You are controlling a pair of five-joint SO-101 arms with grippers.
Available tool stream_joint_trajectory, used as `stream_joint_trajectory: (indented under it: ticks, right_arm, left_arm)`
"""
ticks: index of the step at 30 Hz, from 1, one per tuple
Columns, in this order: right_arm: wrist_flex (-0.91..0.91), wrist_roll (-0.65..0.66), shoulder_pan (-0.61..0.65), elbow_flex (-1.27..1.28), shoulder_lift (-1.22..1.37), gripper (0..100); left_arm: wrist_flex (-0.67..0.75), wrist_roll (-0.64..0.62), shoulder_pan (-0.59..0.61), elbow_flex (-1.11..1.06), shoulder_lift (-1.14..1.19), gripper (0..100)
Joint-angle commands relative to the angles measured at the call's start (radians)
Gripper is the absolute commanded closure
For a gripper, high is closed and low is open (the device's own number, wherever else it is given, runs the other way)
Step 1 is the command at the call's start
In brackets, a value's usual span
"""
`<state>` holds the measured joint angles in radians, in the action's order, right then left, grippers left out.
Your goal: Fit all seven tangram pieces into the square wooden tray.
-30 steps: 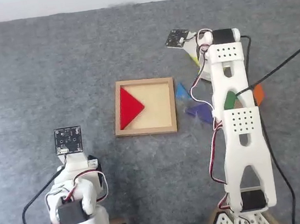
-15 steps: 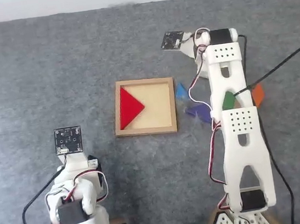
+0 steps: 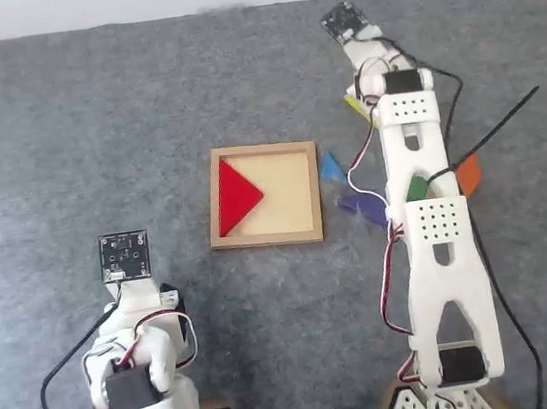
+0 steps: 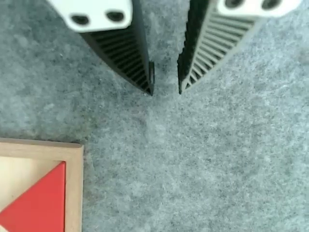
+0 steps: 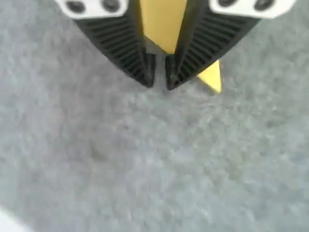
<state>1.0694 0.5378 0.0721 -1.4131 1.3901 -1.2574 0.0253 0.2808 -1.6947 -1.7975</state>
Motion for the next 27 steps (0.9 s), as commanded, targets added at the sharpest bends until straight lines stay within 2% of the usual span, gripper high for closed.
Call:
stream_joint_trajectory:
  ticks: [1, 5, 12, 15, 20, 27]
  right_arm:
    - [0.031, -0.029, -0.033, -0.029, -0.015, 94.1]
    - [0.168, -0.026, -0.045, -0.037, -0.03, 99.0]
    - [0.437, -0.02, -0.015, -0.068, -0.099, 98.7]
    - [0.493, 0.031, 0.002, -0.123, -0.125, 98.7]
    - [0.401, 0.057, -0.044, -0.25, -0.13, 98.7]
    - [0.213, 0.058, -0.117, -0.135, -0.016, 98.7]
  left_arm:
    - [-0.003, 0.0, -0.003, 0.012, -0.018, 92]
    - [-0.003, 0.0, -0.003, 0.012, -0.018, 92]
    - [-0.003, 0.0, -0.003, 0.012, -0.018, 92]
    - [-0.003, 0.0, -0.003, 0.012, -0.018, 92]
    - [-0.003, 0.0, -0.003, 0.012, -0.018, 92]
    - [-0.003, 0.0, -0.003, 0.012, -0.018, 92]
